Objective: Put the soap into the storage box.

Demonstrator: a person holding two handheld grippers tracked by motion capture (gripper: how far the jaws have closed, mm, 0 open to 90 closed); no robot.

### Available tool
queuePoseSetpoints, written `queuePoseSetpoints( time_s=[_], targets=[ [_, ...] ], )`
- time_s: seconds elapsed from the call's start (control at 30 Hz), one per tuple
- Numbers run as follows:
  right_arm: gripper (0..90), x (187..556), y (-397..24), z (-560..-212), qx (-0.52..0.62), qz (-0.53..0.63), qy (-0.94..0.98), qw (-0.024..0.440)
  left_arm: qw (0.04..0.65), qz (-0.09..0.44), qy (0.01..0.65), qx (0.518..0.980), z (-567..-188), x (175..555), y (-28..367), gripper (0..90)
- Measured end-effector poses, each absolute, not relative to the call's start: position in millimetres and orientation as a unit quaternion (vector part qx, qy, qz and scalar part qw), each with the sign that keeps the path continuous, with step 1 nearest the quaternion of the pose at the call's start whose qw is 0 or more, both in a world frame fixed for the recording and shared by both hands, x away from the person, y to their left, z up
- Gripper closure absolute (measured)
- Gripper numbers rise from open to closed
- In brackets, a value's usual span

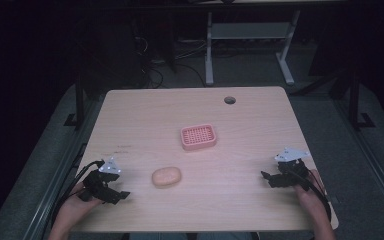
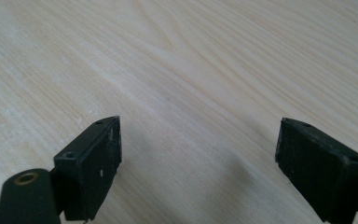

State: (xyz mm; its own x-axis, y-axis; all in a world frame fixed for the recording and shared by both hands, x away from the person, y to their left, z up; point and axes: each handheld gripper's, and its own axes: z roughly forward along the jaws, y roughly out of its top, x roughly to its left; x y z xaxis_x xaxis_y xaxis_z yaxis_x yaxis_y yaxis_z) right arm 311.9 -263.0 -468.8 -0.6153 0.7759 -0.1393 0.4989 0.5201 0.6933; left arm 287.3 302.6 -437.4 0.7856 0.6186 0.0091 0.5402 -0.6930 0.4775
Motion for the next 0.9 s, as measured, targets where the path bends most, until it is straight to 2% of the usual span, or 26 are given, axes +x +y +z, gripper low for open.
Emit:
queuePoseSetpoints(
  time_s=[0.9],
  targets=[
    [13.9,312,-260,-469,0.372,0.309,0.847,0.221,0.225,0.094,0.286,0.927,-434,285,280,21.7]
  ],
)
